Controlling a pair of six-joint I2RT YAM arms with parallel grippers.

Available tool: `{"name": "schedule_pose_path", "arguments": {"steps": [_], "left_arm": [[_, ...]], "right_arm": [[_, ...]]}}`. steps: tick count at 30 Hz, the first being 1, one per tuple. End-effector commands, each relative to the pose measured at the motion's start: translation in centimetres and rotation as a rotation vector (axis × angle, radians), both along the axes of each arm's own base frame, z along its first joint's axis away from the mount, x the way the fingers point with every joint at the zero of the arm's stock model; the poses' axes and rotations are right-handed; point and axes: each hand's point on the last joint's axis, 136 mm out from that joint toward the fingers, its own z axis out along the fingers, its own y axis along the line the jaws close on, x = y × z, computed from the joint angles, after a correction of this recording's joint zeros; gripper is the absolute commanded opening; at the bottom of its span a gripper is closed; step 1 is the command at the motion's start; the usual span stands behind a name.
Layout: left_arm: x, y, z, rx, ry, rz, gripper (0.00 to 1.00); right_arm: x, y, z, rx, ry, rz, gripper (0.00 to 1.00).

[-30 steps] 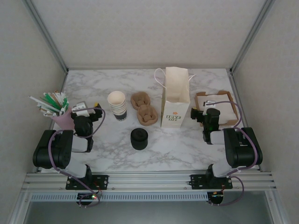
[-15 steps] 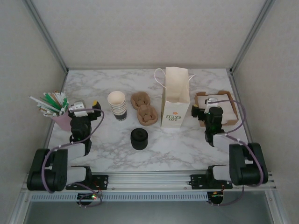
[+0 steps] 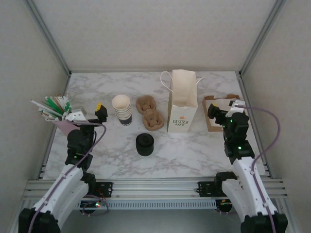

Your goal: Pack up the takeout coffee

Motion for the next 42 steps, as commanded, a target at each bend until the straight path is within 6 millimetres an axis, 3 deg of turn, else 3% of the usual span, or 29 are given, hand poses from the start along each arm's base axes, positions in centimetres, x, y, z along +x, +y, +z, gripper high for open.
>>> {"name": "schedule_pose_path", "arguments": {"steps": [1,4,7,11,14,17,20,25,29,34,39,42], "left_arm": [[-0.4,1.1,0.8,-0.261,0.063,0.036,0.99],[0.0,0.1,0.1,-0.411,0.199,-0.003,1.0],[0.1,-1.8,0.1,-0.427,0.295,-0.094,1.0],[-0.6,-2.4,1.8,-0.406,0.311,-0.138,1.0],[-1.0,-3.3,3.3,-0.392,0.259,-0.208,1.0],[-0.9,-2.8,3.7,-0.421,0.264,-0.175,0.99],[-0.4,-1.4,2.7,-0.492,0.323,-0.07,1.0],[1.3,-1.0,2.1,-0.518,0.405,-0.02,1.0],[2.4,-1.1,2.0,-0.546,0.427,-0.015,1.0],[3.0,-1.7,2.2,-0.577,0.478,-0.066,1.0],[2.8,-2.2,3.4,-0.49,0.518,-0.1,1.0],[3.1,-2.5,2.8,-0.429,0.607,-0.09,0.96]], "right_arm": [[-3.2,-0.1,-0.1,0.125,0.124,-0.038,0.99],[-5.3,1.0,0.9,0.242,0.196,0.0,0.99],[-7.1,2.5,2.2,0.316,0.261,0.063,0.99],[-8.8,3.6,3.6,0.332,0.282,0.134,0.99],[-10.1,3.3,4.3,0.346,0.288,0.12,0.99],[-11.4,3.0,5.0,0.361,0.289,0.105,0.99],[-12.6,2.9,5.7,0.386,0.295,0.093,0.99],[-14.4,1.2,5.1,0.458,0.346,-0.047,0.99],[-15.0,1.0,4.9,0.469,0.363,-0.068,0.99],[-14.6,3.5,5.0,0.52,0.386,0.071,0.99],[-13.1,5.9,4.1,0.557,0.441,0.187,0.99],[-12.0,7.1,3.6,0.571,0.479,0.245,0.99]]}}
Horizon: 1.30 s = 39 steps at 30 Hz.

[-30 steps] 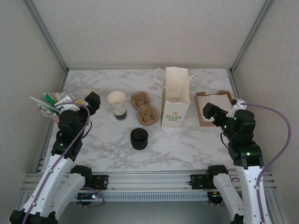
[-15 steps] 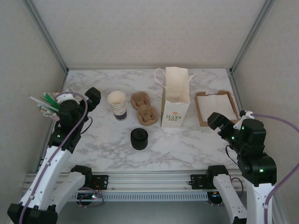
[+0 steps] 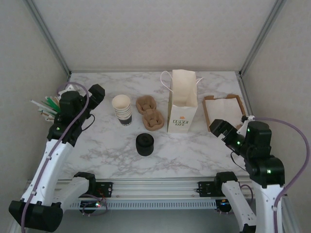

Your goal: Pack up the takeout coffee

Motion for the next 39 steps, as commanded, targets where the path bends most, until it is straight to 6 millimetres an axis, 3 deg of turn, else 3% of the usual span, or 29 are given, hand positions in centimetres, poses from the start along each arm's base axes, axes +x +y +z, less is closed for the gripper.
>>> {"name": "schedule_pose_path", "arguments": {"steps": [1,9,26,33,39], "left_arm": [[-0.3,-0.7,-0.7,0.074,0.091,-0.06,0.95],[-0.3,-2.3,-1.6,0.209,0.229,-0.097,0.86],[1.8,-5.1,-6.8,0.403,0.517,-0.207,0.48],[2.7,-5.3,-8.2,0.442,0.572,-0.222,0.37],[3.0,-5.4,-9.5,0.456,0.606,-0.234,0.32]], "right_arm": [[1.4,2.4,0.2,0.067,-0.008,0.122,0.99],[2.4,5.3,0.7,0.09,-0.026,0.285,0.99],[-0.6,11.0,-5.7,-0.147,0.106,0.609,0.99],[-0.6,13.2,-6.8,-0.214,0.115,0.69,0.91],[-0.3,13.4,-7.3,-0.249,0.122,0.683,0.89]]}}
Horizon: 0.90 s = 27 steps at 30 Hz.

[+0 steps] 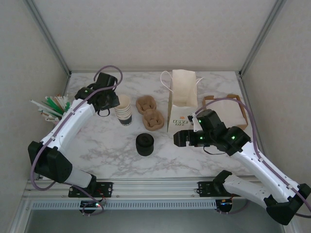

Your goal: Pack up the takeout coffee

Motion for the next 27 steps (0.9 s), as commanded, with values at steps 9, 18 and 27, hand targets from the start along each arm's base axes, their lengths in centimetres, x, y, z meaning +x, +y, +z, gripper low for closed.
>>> {"name": "schedule_pose_path", "arguments": {"steps": [9,18,27], "left_arm": [[0.3,0.0,-0.7,0.043,0.032,-0.023,0.18],[0.5,0.0,-1.0,0.05,0.042,-0.023,0.15],[0.6,0.0,-1.1,0.06,0.05,-0.021,0.05]], "right_arm": [[0.7,-0.2,0.3,-0.018,-0.05,-0.017,0.88],[0.7,-0.3,0.3,-0.021,-0.048,-0.02,0.88],[0.8,-0.4,0.5,-0.027,-0.061,-0.021,0.88]]}}
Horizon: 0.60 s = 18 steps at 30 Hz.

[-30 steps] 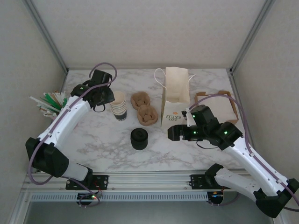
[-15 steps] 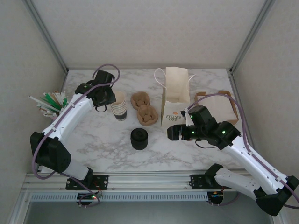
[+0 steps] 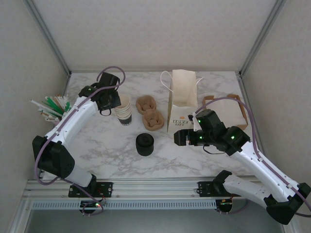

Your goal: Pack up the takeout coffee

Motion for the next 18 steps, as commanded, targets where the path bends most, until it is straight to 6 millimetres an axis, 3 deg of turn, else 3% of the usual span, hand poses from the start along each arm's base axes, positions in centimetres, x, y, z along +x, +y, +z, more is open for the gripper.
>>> {"name": "schedule_pose_path", "arguments": {"steps": [1,13,18], "left_arm": [[0.0,0.2,0.3,0.035,0.011,-0.006,0.03],[0.7,0.3,3.7,0.01,-0.073,0.015,0.0],[0.8,0.5,3.8,0.001,-0.082,0.026,0.0]], "right_arm": [[0.2,-0.1,0.5,-0.01,-0.035,0.002,0.88],[0.6,-0.4,0.8,-0.032,-0.057,-0.001,0.93],[0.7,-0.2,0.8,-0.033,-0.054,0.004,0.94]]}}
